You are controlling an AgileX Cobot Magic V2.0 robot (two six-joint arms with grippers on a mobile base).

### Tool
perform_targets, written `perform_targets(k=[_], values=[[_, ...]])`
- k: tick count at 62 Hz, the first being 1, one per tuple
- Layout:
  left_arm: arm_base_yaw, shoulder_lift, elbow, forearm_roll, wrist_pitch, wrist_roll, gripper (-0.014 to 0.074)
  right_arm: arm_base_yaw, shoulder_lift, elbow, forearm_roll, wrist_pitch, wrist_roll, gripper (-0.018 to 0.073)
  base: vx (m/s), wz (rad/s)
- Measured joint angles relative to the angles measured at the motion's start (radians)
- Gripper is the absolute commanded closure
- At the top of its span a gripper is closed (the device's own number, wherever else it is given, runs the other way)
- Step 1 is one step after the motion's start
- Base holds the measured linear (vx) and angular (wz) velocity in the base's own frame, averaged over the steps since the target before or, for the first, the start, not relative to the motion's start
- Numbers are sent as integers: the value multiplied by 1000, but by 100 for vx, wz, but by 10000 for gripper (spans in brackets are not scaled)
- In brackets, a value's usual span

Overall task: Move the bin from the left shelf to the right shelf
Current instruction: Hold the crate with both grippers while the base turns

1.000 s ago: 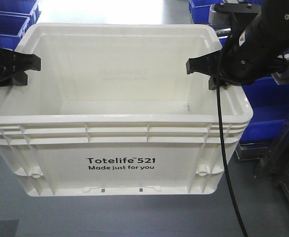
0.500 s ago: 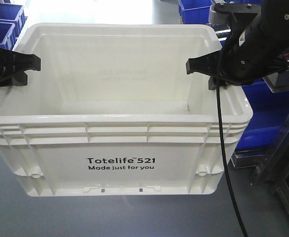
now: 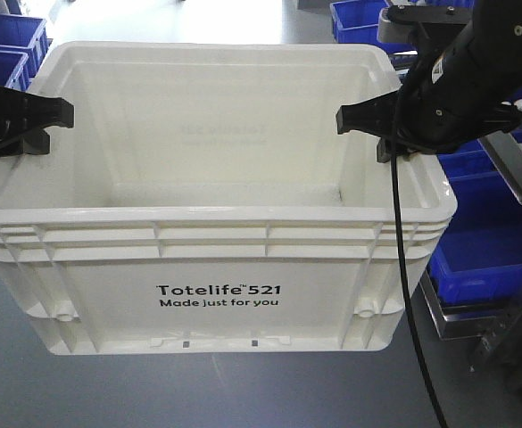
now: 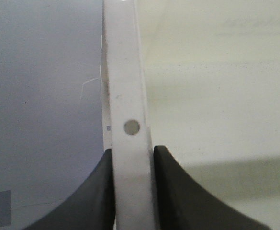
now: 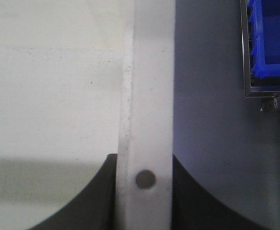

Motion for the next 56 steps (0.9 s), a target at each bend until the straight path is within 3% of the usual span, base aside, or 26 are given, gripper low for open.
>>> perform_targets(k=[56], values=[[0,-1,0,1,2,0,602,0,0,0,1,0,0,538,30,8]])
